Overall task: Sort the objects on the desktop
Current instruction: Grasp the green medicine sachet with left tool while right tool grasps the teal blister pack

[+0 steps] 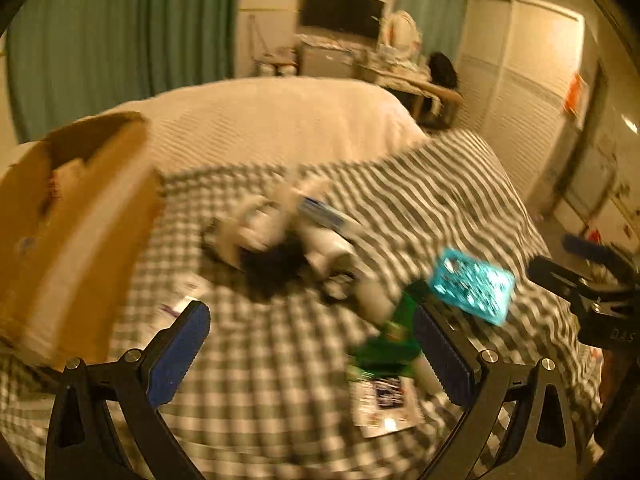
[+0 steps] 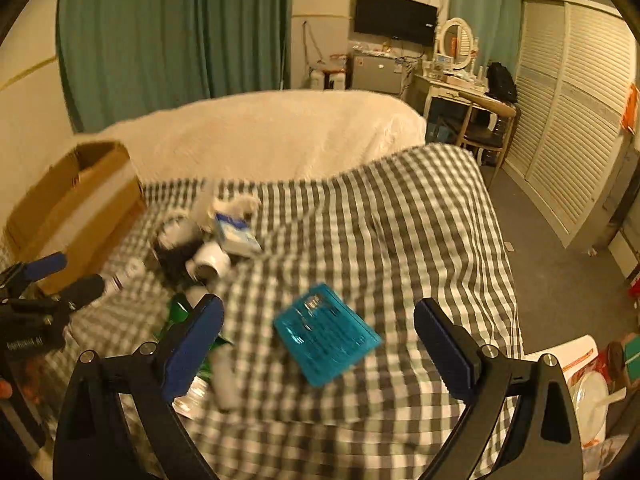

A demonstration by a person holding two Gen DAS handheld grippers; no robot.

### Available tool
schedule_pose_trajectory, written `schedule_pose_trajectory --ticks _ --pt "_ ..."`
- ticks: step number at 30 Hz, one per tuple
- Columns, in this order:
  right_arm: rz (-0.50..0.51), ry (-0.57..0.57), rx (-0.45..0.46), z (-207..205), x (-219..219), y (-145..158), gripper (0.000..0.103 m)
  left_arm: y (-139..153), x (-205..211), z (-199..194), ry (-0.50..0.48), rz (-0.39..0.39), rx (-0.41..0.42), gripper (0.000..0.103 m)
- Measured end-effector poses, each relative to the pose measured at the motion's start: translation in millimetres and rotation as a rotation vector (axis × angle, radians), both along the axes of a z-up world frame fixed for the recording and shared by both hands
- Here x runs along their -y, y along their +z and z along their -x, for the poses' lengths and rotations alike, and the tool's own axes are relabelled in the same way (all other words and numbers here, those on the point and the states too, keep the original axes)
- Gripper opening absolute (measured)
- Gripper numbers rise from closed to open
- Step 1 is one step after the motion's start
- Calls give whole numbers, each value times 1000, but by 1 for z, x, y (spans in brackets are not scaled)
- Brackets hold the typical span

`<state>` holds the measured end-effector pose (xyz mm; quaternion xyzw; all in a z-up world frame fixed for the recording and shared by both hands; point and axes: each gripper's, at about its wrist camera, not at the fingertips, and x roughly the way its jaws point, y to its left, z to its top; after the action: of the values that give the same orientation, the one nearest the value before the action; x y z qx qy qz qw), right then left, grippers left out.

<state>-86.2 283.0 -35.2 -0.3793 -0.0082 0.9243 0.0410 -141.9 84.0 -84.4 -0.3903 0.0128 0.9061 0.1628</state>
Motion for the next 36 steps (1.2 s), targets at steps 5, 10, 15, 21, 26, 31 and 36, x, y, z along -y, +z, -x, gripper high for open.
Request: schedule_pose_trajectory --ticks 5,10,15,21,26,31,36 --pt "-10 87 62 9 -13 -23 96 -25 -33 -1 -29 26 46 103" --pt "-93 199 110 23 -17 -35 96 -36 -53 5 -38 87 47 103" --pt "-194 311 157 41 -11 -52 96 -51 -66 15 -62 150 59 103" --pt "-221 390 220 60 -2 -76 96 -66 -68 19 -78 171 75 95" --pt "-250 413 266 64 4 -89 92 -64 -71 17 -128 178 64 69" --pt "-284 404 281 60 8 -92 72 -58 -75 10 -177 184 49 48" --pt "-273 369 257 51 10 -81 71 -52 -68 5 -186 147 63 38"
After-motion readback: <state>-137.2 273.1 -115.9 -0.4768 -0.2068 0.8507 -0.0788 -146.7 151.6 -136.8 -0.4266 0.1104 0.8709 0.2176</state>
